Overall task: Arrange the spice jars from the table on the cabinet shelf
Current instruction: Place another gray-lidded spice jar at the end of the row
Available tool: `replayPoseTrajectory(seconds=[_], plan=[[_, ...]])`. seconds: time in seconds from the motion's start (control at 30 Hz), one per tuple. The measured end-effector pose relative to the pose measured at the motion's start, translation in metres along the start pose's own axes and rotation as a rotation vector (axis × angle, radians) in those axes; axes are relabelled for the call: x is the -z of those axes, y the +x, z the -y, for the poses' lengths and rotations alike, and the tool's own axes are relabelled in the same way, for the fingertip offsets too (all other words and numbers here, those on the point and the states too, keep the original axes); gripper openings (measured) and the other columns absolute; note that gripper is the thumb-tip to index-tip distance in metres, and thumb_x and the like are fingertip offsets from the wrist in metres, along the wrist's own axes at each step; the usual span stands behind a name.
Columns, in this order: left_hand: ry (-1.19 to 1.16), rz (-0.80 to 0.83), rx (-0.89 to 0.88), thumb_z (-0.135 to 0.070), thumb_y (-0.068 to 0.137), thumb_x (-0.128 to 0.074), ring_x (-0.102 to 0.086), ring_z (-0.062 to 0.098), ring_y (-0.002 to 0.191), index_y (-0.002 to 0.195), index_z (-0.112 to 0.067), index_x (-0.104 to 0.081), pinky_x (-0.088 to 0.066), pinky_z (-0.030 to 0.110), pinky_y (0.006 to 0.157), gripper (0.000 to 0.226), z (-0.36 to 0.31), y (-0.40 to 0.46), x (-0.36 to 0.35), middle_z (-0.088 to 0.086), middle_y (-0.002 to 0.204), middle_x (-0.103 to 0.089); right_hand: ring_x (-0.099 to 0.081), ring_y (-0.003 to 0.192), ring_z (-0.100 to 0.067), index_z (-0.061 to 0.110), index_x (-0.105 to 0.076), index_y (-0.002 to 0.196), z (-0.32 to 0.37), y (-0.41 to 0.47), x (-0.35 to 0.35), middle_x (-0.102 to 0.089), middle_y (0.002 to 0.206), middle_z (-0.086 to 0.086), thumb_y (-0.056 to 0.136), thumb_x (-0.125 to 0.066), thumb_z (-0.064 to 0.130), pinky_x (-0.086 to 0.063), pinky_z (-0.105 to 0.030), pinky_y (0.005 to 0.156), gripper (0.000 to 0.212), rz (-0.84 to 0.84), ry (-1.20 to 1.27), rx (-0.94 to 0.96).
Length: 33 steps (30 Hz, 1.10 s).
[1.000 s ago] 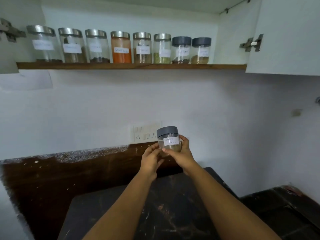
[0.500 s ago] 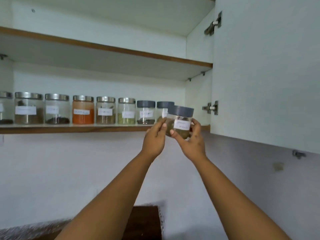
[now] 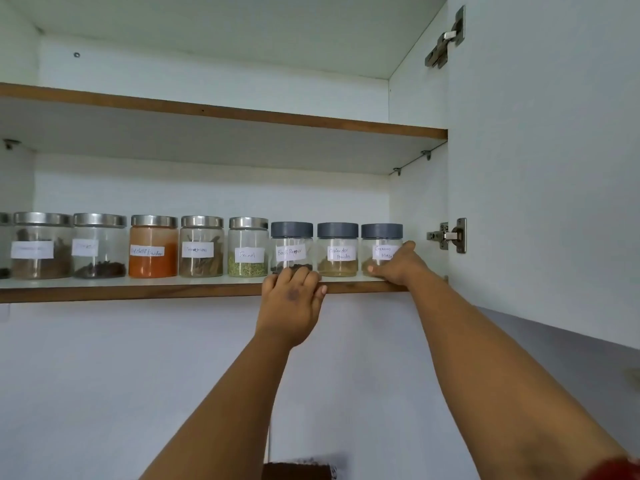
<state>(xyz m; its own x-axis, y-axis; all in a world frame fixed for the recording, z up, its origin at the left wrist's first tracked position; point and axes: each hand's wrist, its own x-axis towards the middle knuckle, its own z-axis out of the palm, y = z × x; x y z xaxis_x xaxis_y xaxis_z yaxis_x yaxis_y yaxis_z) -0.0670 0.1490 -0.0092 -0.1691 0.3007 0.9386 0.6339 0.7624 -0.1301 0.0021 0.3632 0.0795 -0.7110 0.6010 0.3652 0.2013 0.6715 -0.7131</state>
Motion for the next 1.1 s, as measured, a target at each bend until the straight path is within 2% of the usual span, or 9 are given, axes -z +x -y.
replayPoseTrajectory(seconds=[0.13,0.3,0.53,0.7,0.8,0.87,0.93,1.1], plan=[[0.010,-0.041,-0.015,-0.041,0.096,-0.034,-0.054,0.016,0.083,0.099,-0.026,-0.062,-0.040,0.035,0.081,0.032,-0.001,0.001,0.000,-0.009,0.095,-0.061,-0.054,0.120,-0.030,0.010,-0.018,0.139,-0.008,0.009,-0.010,-0.050,0.133,-0.009,0.078,-0.073,0.049,-0.046,-0.038,0.091,0.091,-0.032,-0.078,-0.008],[0.015,-0.002,-0.001,-0.041,0.096,-0.032,-0.055,0.017,0.085,0.100,-0.025,-0.063,-0.041,0.036,0.083,0.035,-0.002,0.000,0.003,-0.008,0.097,-0.061,-0.050,0.125,-0.030,0.012,-0.015,0.146,-0.009,0.009,-0.011,-0.046,0.139,-0.010,0.078,-0.072,0.052,-0.044,-0.042,0.100,0.097,-0.012,-0.090,-0.005],[-0.006,0.070,0.014,-0.042,0.097,-0.028,-0.054,0.017,0.089,0.104,-0.026,-0.061,-0.039,0.035,0.086,0.037,-0.003,0.002,0.006,-0.008,0.100,-0.060,-0.042,0.133,-0.031,0.015,0.011,0.154,-0.008,0.002,-0.011,-0.032,0.151,-0.014,0.084,-0.062,0.057,-0.040,-0.043,0.105,0.110,-0.014,-0.150,-0.020],[-0.034,0.122,0.019,-0.047,0.096,-0.022,-0.054,0.019,0.093,0.109,-0.024,-0.062,-0.038,0.039,0.090,0.048,-0.003,0.003,0.009,-0.006,0.106,-0.061,-0.043,0.133,-0.030,0.009,0.025,0.150,-0.009,-0.013,-0.010,-0.033,0.153,-0.012,0.086,-0.051,0.063,-0.033,-0.042,0.107,0.113,-0.079,-0.231,0.015],[-0.041,0.232,0.018,-0.057,0.092,-0.012,-0.050,0.020,0.105,0.119,-0.024,-0.058,-0.032,0.041,0.098,0.064,-0.003,0.005,0.014,-0.006,0.116,-0.057,-0.038,0.136,-0.030,0.004,0.020,0.151,-0.015,-0.027,-0.016,-0.027,0.156,-0.014,0.090,-0.034,0.069,-0.024,-0.042,0.112,0.104,-0.164,-0.279,0.049],[-0.027,0.336,0.025,-0.062,0.089,-0.007,-0.045,0.019,0.115,0.128,-0.025,-0.052,-0.028,0.040,0.102,0.070,-0.003,0.008,0.022,-0.007,0.126,-0.053,-0.026,0.143,-0.030,0.003,0.013,0.153,-0.021,-0.036,-0.022,-0.020,0.158,-0.015,0.094,-0.024,0.063,-0.011,-0.043,0.119,0.092,-0.214,-0.287,0.074],[-0.033,0.426,0.034,-0.063,0.088,-0.012,-0.039,0.019,0.123,0.135,-0.025,-0.045,-0.025,0.040,0.106,0.069,-0.003,0.011,0.029,-0.006,0.135,-0.047,-0.016,0.147,-0.029,0.004,0.003,0.155,-0.025,-0.045,-0.027,-0.017,0.159,-0.015,0.097,-0.020,0.056,0.000,-0.044,0.121,0.080,-0.201,-0.271,0.076],[-0.008,0.698,0.025,-0.060,0.095,-0.034,-0.019,0.026,0.143,0.151,-0.023,-0.022,-0.013,0.045,0.117,0.068,-0.007,0.021,0.055,0.002,0.156,-0.025,-0.009,0.149,-0.028,0.006,-0.024,0.151,-0.023,-0.069,-0.038,-0.023,0.157,-0.013,0.101,-0.019,0.041,-0.006,-0.047,0.122,0.061,-0.222,-0.300,0.076]])
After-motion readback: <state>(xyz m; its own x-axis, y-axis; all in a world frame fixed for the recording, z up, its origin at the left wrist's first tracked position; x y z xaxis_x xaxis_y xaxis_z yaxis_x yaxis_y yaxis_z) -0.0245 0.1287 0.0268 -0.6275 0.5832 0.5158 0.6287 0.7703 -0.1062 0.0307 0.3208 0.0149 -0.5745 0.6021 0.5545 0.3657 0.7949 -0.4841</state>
